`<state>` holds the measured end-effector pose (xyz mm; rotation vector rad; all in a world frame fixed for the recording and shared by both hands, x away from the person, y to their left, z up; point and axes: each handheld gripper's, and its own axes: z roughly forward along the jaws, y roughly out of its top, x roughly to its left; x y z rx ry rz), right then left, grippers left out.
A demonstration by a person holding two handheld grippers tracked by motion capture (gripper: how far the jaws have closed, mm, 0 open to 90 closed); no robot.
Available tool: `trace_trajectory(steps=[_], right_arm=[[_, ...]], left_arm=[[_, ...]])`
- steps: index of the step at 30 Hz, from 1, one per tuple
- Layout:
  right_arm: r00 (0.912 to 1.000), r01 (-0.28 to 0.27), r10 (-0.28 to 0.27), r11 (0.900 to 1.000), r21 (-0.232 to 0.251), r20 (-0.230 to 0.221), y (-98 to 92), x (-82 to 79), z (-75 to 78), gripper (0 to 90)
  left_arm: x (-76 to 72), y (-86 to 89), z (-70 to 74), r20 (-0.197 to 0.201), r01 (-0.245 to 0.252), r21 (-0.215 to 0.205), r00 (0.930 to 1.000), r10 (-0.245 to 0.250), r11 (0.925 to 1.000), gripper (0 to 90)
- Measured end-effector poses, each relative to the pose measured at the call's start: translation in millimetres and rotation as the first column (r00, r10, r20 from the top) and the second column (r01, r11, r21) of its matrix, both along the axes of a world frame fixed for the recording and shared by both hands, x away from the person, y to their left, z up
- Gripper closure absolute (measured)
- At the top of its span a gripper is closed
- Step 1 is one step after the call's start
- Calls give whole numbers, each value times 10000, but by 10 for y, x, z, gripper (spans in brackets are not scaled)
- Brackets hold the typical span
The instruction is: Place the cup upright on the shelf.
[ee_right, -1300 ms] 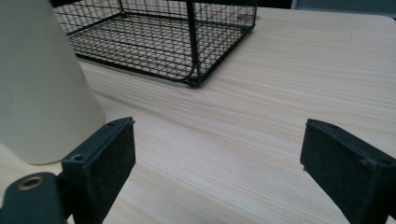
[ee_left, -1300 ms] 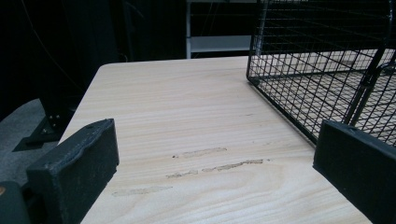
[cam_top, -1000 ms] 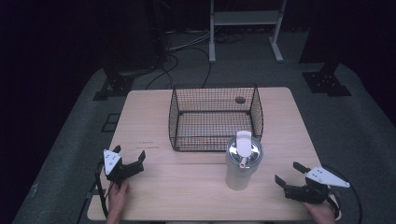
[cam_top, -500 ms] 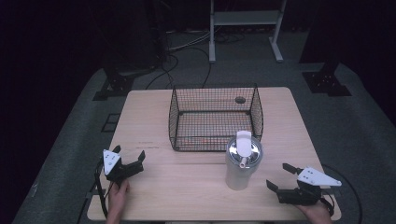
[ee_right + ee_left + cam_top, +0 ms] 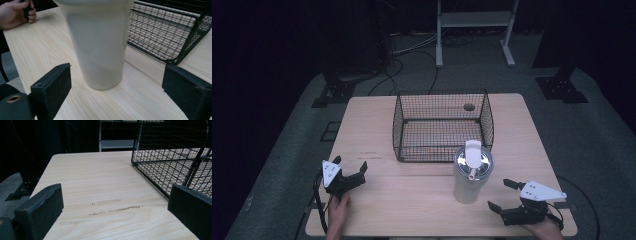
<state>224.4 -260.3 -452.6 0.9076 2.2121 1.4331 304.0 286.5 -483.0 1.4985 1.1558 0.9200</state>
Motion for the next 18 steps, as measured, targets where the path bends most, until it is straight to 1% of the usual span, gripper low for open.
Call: trace_trajectory(steps=[2, 4, 7, 8, 15, 16, 18], right_arm=[[10000, -47, 47, 10000, 10, -12, 14, -4, 5, 69], [9997, -229, 229, 9997, -42, 13, 59, -9, 18, 49], [9994, -350, 350, 9993, -89, 4, 118, 3, 25, 32], [9992, -394, 394, 9991, -131, -8, 159, 16, 31, 30], [9990, -441, 441, 9990, -39, 12, 259, 78, 48, 27], [9985, -540, 540, 9985, -85, -24, 303, 106, 52, 27], [9984, -566, 566, 9983, -106, 3, 321, 116, 52, 27]], left_arm=[[-1, -2, 0, 2, 6, 2, 10000, -6, 10000, 0], [-1, -1, 0, 4, 15, 14, 10000, -15, 10000, 0], [-1, 0, 0, 7, 13, 2, 10000, -13, 10000, 0], [-1, -1, 0, 5, 20, 10, 10000, -20, 10000, 0], [-1, 0, 0, 9, 26, 10, 10000, -26, 10000, 0], [0, 0, 0, 16, 23, 4, 10000, -23, 10000, 0], [-1, 1, 0, 14, 21, -1, 10000, -21, 10000, 0]])
